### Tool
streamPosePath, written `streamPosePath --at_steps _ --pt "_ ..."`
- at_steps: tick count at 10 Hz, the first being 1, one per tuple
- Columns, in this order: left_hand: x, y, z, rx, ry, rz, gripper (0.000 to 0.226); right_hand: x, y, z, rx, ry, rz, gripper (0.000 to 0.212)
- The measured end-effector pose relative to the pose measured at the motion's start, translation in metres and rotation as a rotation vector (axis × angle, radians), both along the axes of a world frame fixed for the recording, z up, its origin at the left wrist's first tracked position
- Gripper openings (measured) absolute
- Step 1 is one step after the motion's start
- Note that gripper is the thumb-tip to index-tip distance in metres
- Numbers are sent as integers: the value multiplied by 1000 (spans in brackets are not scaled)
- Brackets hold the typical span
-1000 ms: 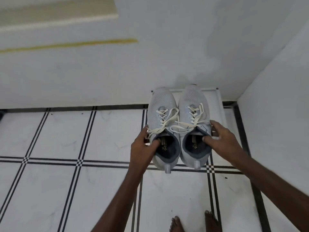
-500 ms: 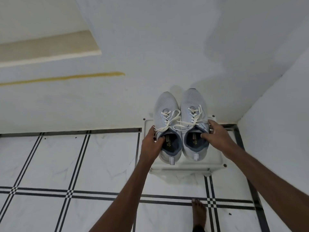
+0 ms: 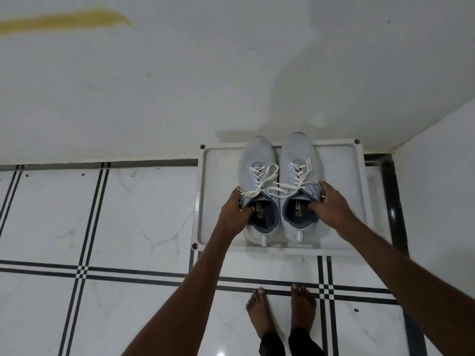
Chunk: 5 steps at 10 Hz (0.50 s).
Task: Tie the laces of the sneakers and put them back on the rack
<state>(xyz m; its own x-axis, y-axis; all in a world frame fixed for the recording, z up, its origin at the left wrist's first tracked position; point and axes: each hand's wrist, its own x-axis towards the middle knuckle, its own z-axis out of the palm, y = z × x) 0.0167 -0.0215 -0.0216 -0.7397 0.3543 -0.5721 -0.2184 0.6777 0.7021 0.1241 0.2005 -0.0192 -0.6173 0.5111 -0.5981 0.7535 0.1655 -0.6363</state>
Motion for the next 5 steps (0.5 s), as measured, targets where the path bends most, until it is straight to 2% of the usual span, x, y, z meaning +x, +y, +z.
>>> streamPosePath --at_steps 1,3,4,5 --pt "1 -5 -16 -13 -27 -17 60 3 -8 -13 -10 -44 -5 61" --pt "5 -8 -22 -37 -39 4 73 3 -16 -16 -7 -111 -7 67" --pt "0 -3 -7 -114 84 -7 92 -8 -17 4 54 -105 -17 70" --pt "-9 3 34 -87 294 -15 84 -18 -15 39 122 -68 5 74"
